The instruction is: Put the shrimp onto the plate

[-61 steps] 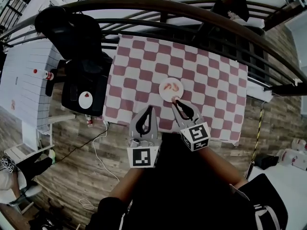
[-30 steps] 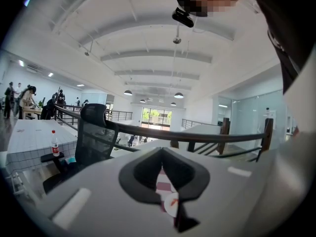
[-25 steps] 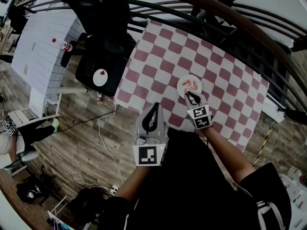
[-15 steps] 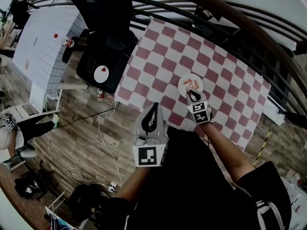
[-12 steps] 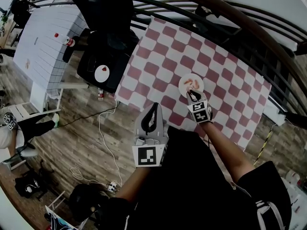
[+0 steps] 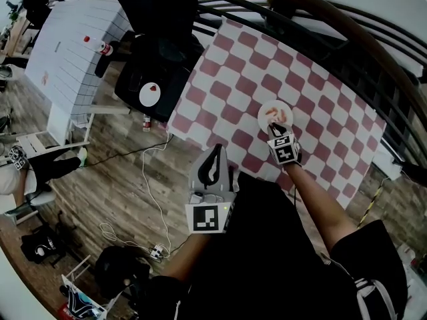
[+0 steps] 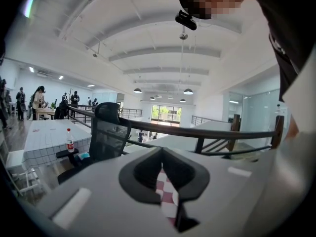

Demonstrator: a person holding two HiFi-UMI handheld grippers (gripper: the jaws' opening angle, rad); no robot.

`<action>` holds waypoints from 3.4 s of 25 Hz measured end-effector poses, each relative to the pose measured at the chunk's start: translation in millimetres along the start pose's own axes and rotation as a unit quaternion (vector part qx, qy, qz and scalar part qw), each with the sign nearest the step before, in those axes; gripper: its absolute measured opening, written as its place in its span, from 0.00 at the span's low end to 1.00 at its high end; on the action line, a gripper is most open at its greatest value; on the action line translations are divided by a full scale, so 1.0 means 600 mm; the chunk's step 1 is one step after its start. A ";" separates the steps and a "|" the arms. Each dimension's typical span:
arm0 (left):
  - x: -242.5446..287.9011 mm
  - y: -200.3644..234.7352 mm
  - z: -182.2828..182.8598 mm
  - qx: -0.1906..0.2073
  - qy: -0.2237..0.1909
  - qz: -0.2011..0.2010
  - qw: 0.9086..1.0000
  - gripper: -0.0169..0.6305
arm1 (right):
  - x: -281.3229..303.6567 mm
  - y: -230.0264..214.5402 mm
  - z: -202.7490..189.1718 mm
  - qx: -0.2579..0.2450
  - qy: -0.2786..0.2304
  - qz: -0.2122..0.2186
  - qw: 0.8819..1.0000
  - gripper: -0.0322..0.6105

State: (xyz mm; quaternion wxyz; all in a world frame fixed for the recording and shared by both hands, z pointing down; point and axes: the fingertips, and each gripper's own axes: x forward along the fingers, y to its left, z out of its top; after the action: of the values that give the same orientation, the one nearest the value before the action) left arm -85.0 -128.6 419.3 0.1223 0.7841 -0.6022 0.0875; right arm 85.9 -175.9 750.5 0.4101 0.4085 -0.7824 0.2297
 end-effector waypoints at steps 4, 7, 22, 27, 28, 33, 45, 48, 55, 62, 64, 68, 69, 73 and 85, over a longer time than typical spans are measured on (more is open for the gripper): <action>0.000 0.000 -0.009 -0.003 0.005 0.000 1.000 0.04 | 0.022 0.004 -0.006 -0.006 0.010 0.007 1.000 0.14; 0.000 -0.001 -0.012 -0.004 0.010 0.000 1.000 0.04 | 0.031 0.001 -0.005 -0.009 0.017 0.006 1.000 0.14; -0.018 0.011 -0.027 -0.006 0.023 0.021 1.000 0.04 | 0.049 -0.009 -0.029 -0.012 0.040 0.009 0.999 0.14; -0.035 0.023 -0.034 0.000 0.020 0.026 0.999 0.04 | 0.048 -0.005 -0.032 -0.009 0.041 0.019 0.999 0.15; -0.037 0.024 -0.034 0.002 0.018 0.025 1.000 0.04 | 0.048 -0.004 -0.033 -0.010 0.042 0.019 0.999 0.15; -0.044 0.028 -0.033 -0.002 0.018 0.025 1.000 0.04 | 0.044 -0.008 -0.027 0.006 0.032 0.005 0.999 0.22; -0.051 0.025 -0.031 -0.018 -0.007 -0.015 1.000 0.04 | -0.100 0.031 0.052 0.089 -0.056 -0.008 0.994 0.18; -0.044 0.013 -0.022 -0.016 -0.018 -0.035 0.999 0.04 | -0.162 0.025 0.073 0.107 -0.098 -0.034 0.989 0.14; -0.019 -0.026 -0.003 -0.006 -0.034 -0.107 0.994 0.04 | -0.300 0.028 0.119 0.151 -0.191 -0.071 0.967 0.05; 0.015 -0.111 0.007 0.008 -0.031 -0.188 0.982 0.04 | -0.426 0.038 0.156 0.163 -0.261 -0.089 0.947 0.05; 0.018 -0.134 0.014 0.013 -0.031 -0.212 0.977 0.04 | -0.461 0.043 0.163 0.168 -0.277 -0.106 0.940 0.05; 0.020 -0.170 0.031 0.011 -0.033 -0.245 0.969 0.04 | -0.518 0.047 0.171 0.151 -0.304 -0.151 0.929 0.05; 0.019 -0.179 0.035 0.010 -0.036 -0.252 0.967 0.04 | -0.530 0.042 0.169 0.152 -0.308 -0.165 0.925 0.05; 0.019 -0.212 0.045 0.025 -0.044 -0.275 0.960 0.04 | -0.573 0.018 0.160 0.182 -0.327 -0.198 0.906 0.05; 0.029 -0.238 0.047 0.033 -0.043 -0.293 0.954 0.04 | -0.591 0.016 0.157 0.176 -0.331 -0.226 0.899 0.05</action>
State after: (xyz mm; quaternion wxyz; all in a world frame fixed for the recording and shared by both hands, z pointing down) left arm 57.1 -118.1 385.2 0.0909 0.9328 -0.3471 0.0342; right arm 152.3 -76.1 403.3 0.0897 0.6926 -0.7062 0.1161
